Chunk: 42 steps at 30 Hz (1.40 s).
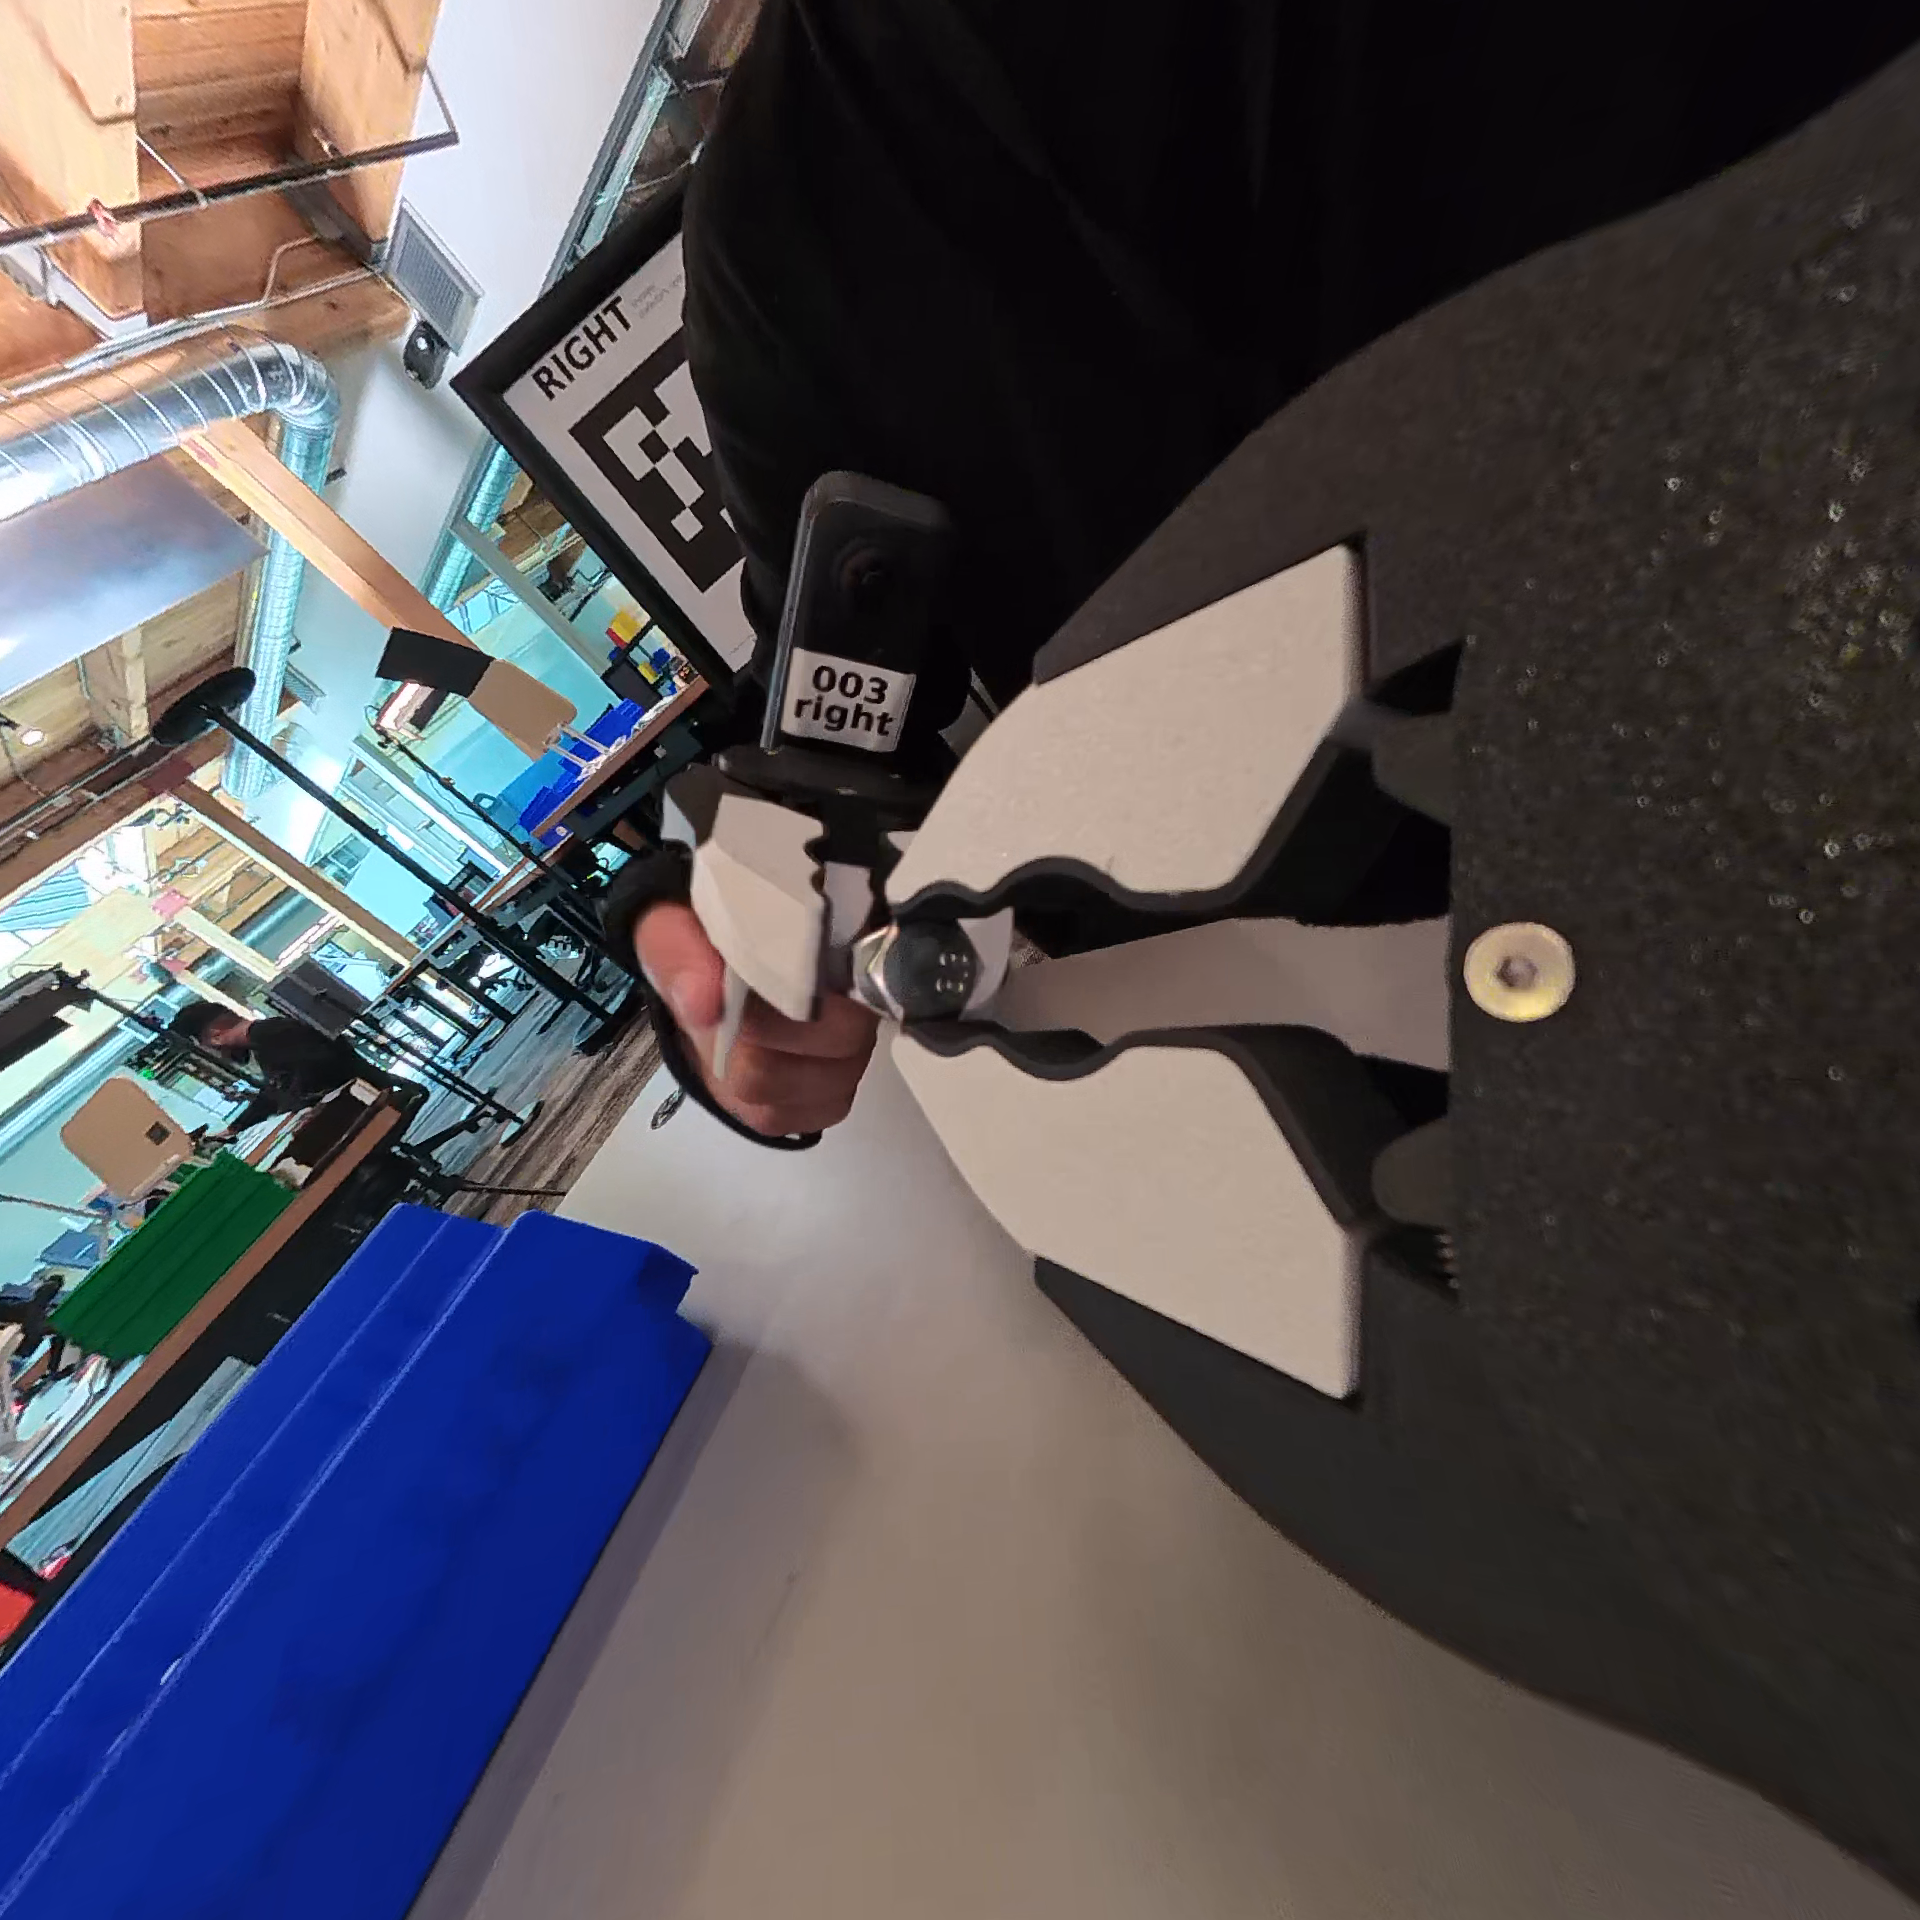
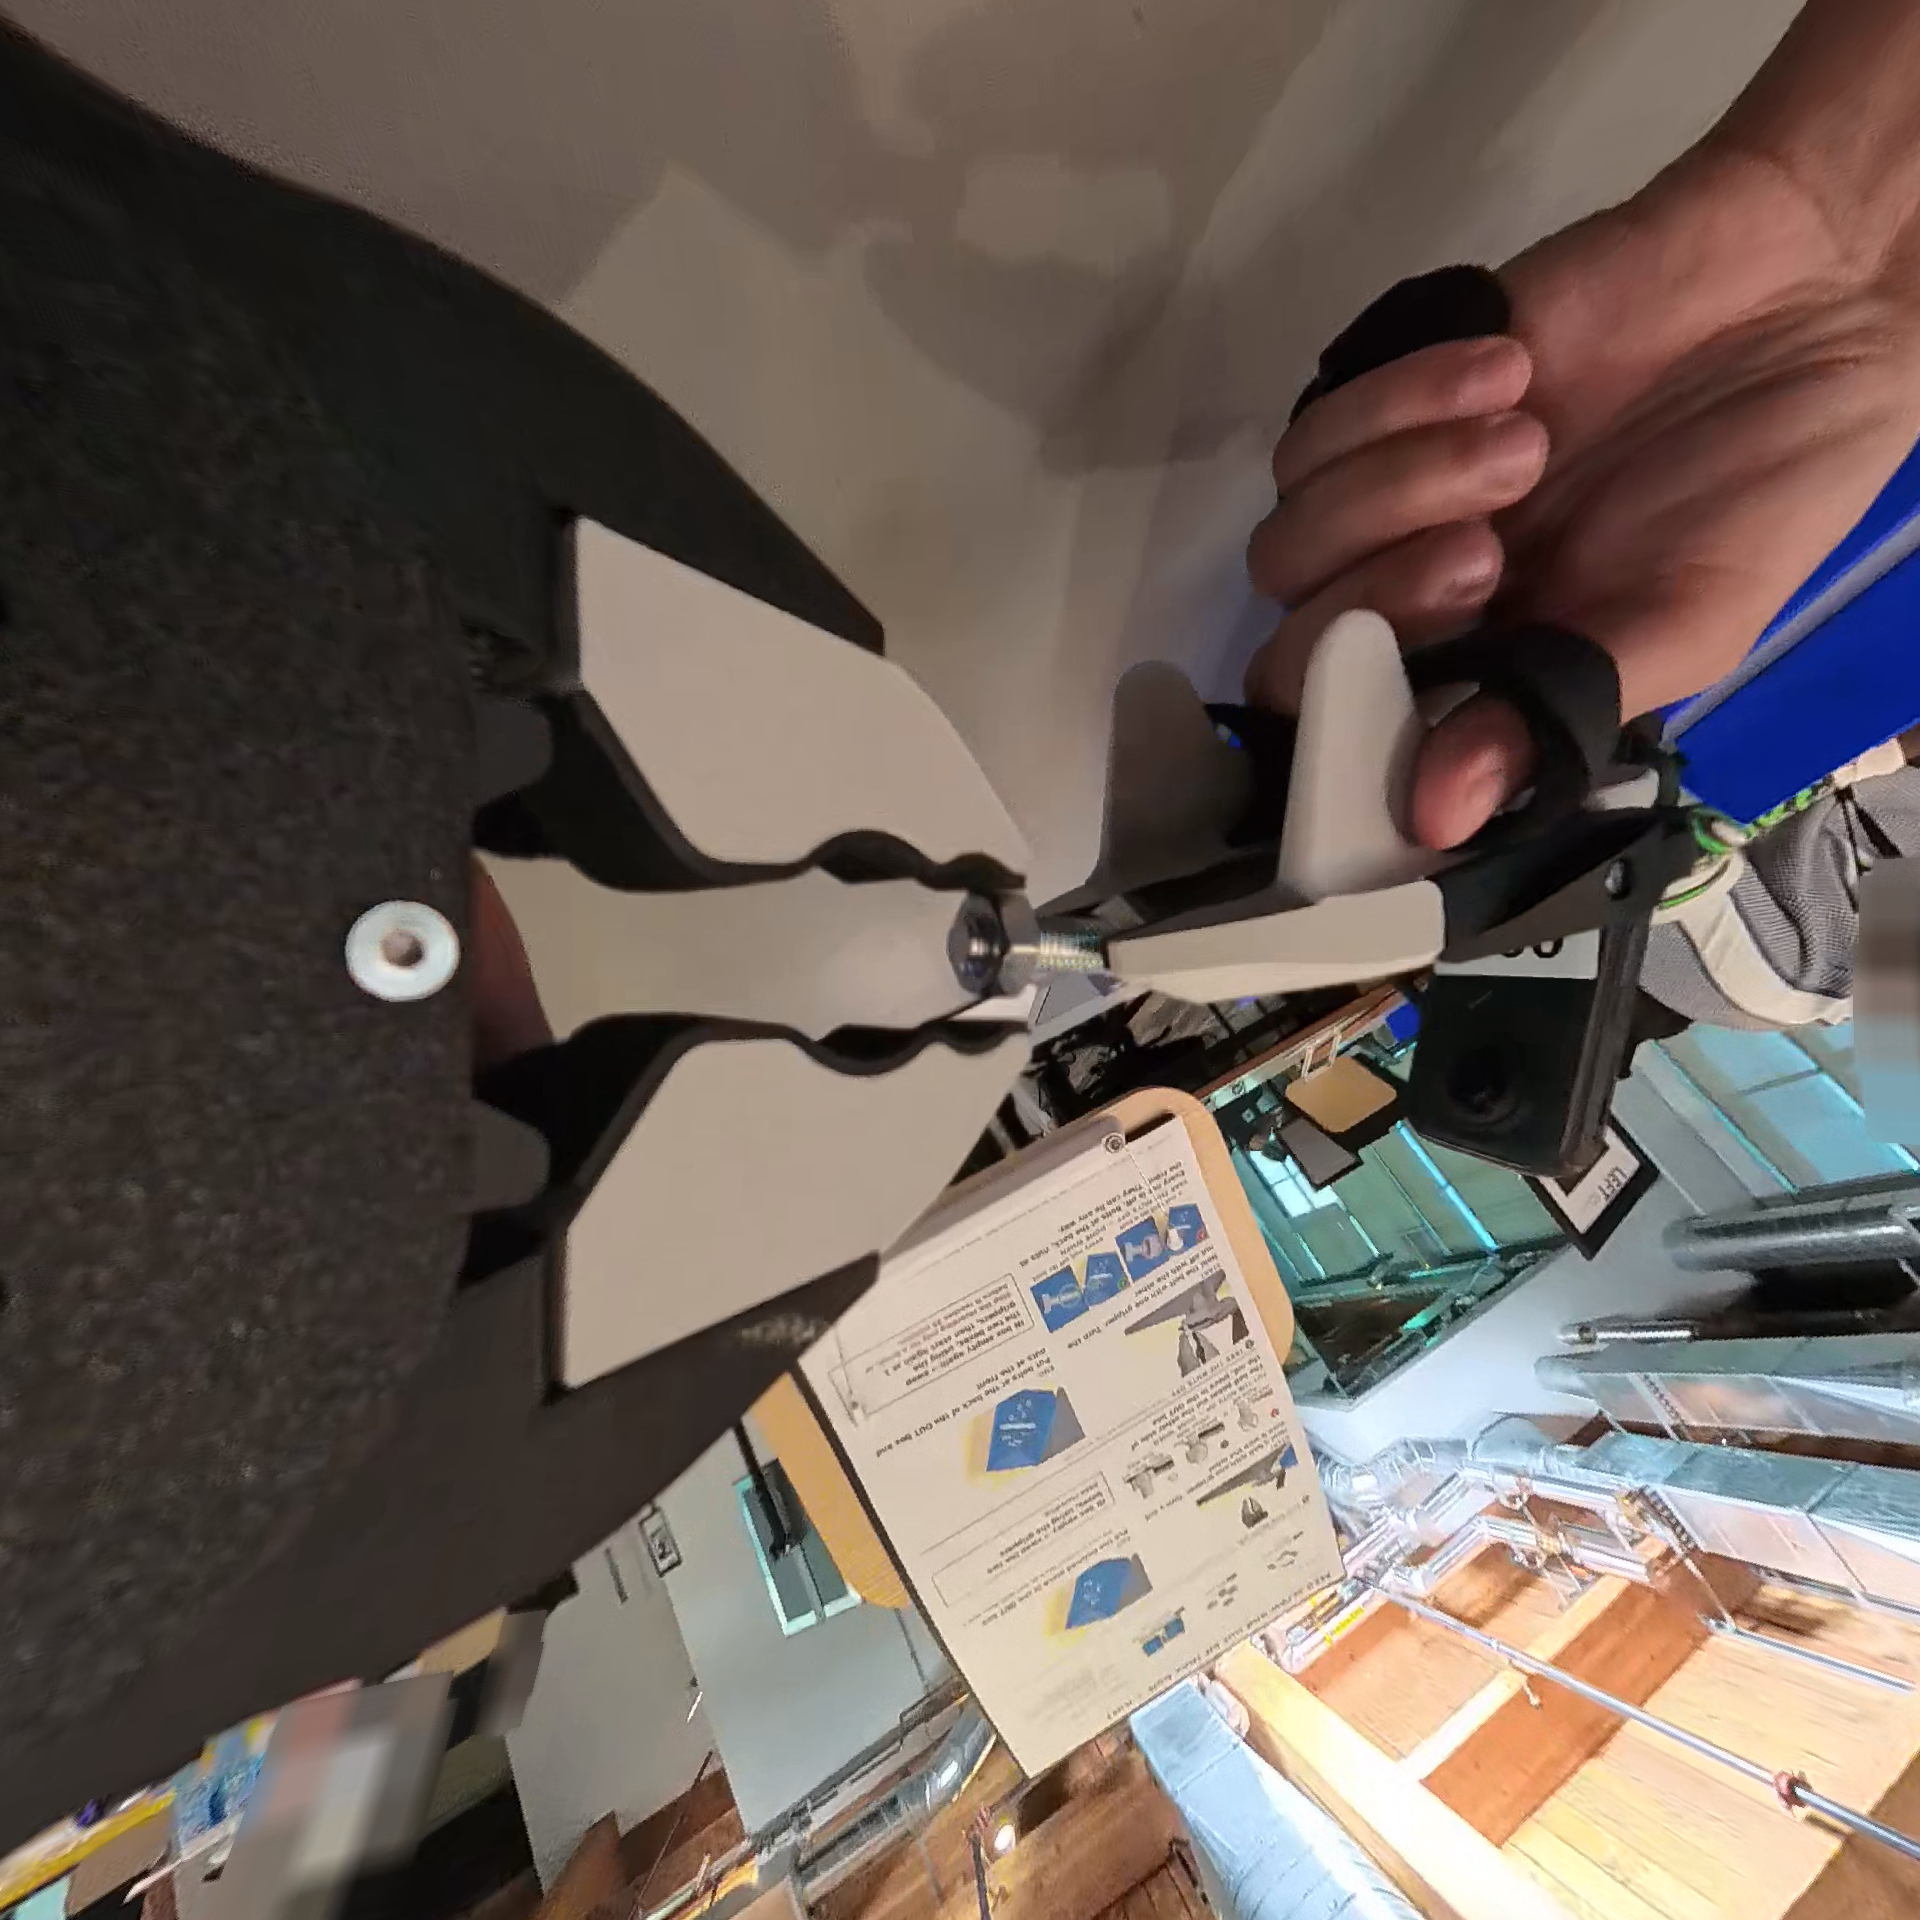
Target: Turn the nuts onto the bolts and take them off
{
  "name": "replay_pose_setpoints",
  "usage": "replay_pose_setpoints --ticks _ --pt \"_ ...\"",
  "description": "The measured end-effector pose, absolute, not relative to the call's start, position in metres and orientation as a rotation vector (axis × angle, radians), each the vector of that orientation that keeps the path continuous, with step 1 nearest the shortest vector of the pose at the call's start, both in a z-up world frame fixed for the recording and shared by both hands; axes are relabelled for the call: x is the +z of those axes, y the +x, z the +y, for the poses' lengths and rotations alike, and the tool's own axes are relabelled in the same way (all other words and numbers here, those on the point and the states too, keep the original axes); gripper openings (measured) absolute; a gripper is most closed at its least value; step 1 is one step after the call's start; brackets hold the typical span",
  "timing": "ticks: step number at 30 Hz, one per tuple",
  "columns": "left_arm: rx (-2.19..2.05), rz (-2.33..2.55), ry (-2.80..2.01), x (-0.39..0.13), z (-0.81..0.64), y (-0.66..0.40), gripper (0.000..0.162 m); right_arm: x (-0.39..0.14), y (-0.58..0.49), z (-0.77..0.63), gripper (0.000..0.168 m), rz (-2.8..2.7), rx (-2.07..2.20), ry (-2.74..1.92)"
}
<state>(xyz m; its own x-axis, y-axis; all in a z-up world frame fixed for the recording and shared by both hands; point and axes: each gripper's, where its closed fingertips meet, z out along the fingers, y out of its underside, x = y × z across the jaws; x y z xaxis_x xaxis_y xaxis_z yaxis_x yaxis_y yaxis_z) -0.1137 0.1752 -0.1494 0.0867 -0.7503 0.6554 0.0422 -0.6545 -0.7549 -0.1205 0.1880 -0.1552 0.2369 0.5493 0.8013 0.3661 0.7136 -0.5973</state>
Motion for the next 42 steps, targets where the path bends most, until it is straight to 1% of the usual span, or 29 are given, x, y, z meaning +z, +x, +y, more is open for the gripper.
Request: replay_pose_setpoints --ticks 1,3,5,7,10,11,13,14,16,17,18,19,22,24,26,29,31,32,33,36,38,39,42 --pt "-1.63 0.702 -1.741 -0.148 0.175 -0.113 0.017 -0.155 -0.12 0.189 0.018 -1.371 0.167 -0.84" --pt "-1.59 0.719 -1.76 -0.151 0.176 -0.113 0.017 -0.159 -0.12 0.19 0.018 -1.383 0.273 -0.927" --pt "-1.518 0.768 -1.779 -0.156 0.175 -0.114 0.017 -0.166 -0.122 0.187 0.018 -1.411 0.563 -1.117" --pt "-1.474 0.801 -1.766 -0.155 0.174 -0.113 0.017 -0.166 -0.123 0.179 0.018 -1.359 1.048 -1.368" --pt "-1.461 0.819 -1.716 -0.145 0.172 -0.111 0.017 -0.145 -0.12 0.171 0.018 -1.026 1.956 -1.628" --pt "-1.423 0.821 -1.718 -0.145 0.173 -0.111 0.017 -0.143 -0.12 0.173 0.018 -0.898 2.161 -1.68" --pt "-1.374 0.84 -1.752 -0.149 0.174 -0.113 0.017 -0.147 -0.121 0.172 0.018 -0.79 2.372 -1.746" --pt "-1.353 0.842 -1.771 -0.152 0.176 -0.114 0.017 -0.15 -0.123 0.174 0.018 -0.782 2.368 -1.757" --pt "-1.376 0.802 -1.781 -0.152 0.179 -0.116 0.017 -0.154 -0.125 0.176 0.02 -0.897 2.18 -1.712" --pt "-1.406 0.785 -1.771 -0.15 0.179 -0.117 0.017 -0.158 -0.126 0.178 0.033 -0.989 2.019 -1.682" --pt "-1.42 0.764 -1.764 -0.148 0.181 -0.118 0.017 -0.165 -0.127 0.182 0.051 -1.079 1.811 -1.652" --pt "-1.432 0.75 -1.763 -0.148 0.181 -0.12 0.017 -0.17 -0.127 0.187 0.054 -1.168 1.589 -1.593" --pt "-1.492 0.727 -1.76 -0.147 0.18 -0.121 0.017 -0.171 -0.12 0.199 0.057 -1.335 0.904 -1.288" --pt "-1.541 0.717 -1.783 -0.15 0.178 -0.119 0.017 -0.164 -0.115 0.198 0.053 -1.385 0.553 -1.068" --pt "-1.581 0.7 -1.79 -0.153 0.177 -0.118 0.017 -0.161 -0.115 0.192 0.051 -1.424 0.326 -0.895" --pt "-1.633 0.699 -1.8 -0.156 0.174 -0.114 0.017 -0.169 -0.118 0.184 0.051 -1.48 0.183 -0.789" --pt "-1.628 0.722 -1.82 -0.16 0.172 -0.111 0.017 -0.17 -0.119 0.182 0.043 -1.484 0.182 -0.785" --pt "-1.626 0.736 -1.826 -0.162 0.17 -0.109 0.017 -0.169 -0.119 0.182 0.033 -1.479 0.192 -0.788" --pt "-1.623 0.746 -1.831 -0.163 0.169 -0.107 0.017 -0.167 -0.118 0.181 0.018 -1.473 0.211 -0.789" --pt "-1.607 0.754 -1.829 -0.163 0.169 -0.107 0.017 -0.168 -0.118 0.181 0.018 -1.48 0.373 -0.924" --pt "-1.551 0.791 -1.823 -0.164 0.169 -0.108 0.017 -0.171 -0.12 0.178 0.018 -1.468 0.688 -1.137" --pt "-1.527 0.807 -1.813 -0.163 0.169 -0.108 0.017 -0.171 -0.12 0.175 0.018 -1.434 0.916 -1.261" --pt "-1.463 0.833 -1.768 -0.154 0.17 -0.111 0.017 -0.155 -0.122 0.171 0.018 -1.104 1.807 -1.64"
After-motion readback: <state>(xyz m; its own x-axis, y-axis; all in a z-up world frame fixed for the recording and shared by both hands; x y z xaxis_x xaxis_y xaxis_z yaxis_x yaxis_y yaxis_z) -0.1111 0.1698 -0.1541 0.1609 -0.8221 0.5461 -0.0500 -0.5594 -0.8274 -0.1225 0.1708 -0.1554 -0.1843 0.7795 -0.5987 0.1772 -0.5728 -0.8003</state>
